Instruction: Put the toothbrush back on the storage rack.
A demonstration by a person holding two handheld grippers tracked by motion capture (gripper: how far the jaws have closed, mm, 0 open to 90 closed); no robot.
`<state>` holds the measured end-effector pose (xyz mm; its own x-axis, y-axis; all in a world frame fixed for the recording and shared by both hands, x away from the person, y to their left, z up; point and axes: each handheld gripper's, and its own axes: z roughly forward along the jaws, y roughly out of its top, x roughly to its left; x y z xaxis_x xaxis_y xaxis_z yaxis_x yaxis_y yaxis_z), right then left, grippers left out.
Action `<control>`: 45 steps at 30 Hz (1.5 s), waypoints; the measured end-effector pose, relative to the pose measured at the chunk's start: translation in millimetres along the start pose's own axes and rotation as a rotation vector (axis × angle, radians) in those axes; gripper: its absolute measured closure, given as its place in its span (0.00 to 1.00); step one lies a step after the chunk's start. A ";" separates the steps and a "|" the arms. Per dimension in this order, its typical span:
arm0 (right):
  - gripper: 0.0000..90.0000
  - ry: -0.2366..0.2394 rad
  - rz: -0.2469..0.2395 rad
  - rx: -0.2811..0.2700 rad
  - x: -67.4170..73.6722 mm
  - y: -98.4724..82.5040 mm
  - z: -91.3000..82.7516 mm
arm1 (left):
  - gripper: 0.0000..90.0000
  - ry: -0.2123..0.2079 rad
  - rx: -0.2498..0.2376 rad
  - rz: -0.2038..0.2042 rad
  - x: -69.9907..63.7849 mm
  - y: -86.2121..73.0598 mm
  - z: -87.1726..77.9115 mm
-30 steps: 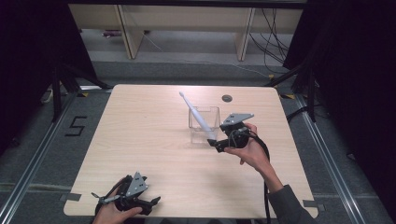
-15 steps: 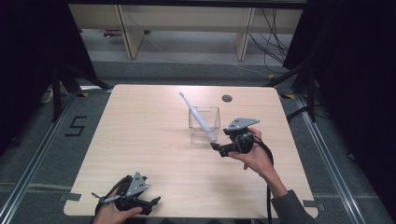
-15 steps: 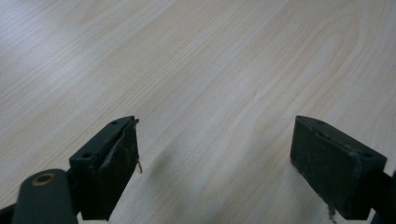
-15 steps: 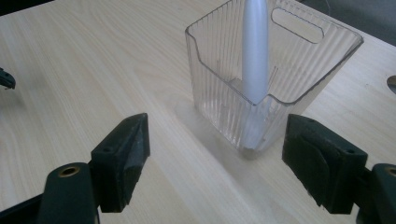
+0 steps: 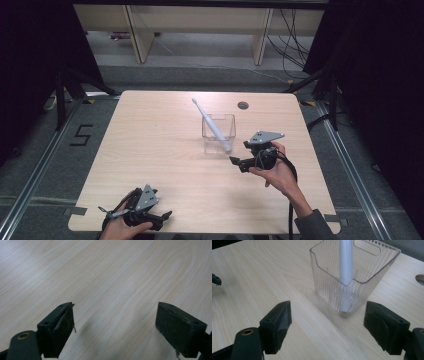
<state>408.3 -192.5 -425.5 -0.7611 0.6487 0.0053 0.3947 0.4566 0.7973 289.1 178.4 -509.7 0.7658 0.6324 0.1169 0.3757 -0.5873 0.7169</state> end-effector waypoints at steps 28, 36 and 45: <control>0.24 -0.027 0.034 0.068 1.4 -38.2 -2.3 | 0.17 -0.002 0.000 -0.006 -0.4 -0.8 0.5; 0.22 -0.021 0.029 0.057 4.3 -47.9 -5.6 | 0.17 0.002 0.007 0.002 0.1 -0.9 0.1; 0.21 0.005 0.055 0.068 10.4 -61.1 -7.7 | 0.17 -0.001 0.003 -0.001 0.0 -0.8 0.2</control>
<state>372.3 -218.4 -469.5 -0.7396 0.6711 0.0511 0.4698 0.4605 0.7531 289.0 178.7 -510.4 0.7659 0.6325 0.1156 0.3779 -0.5883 0.7149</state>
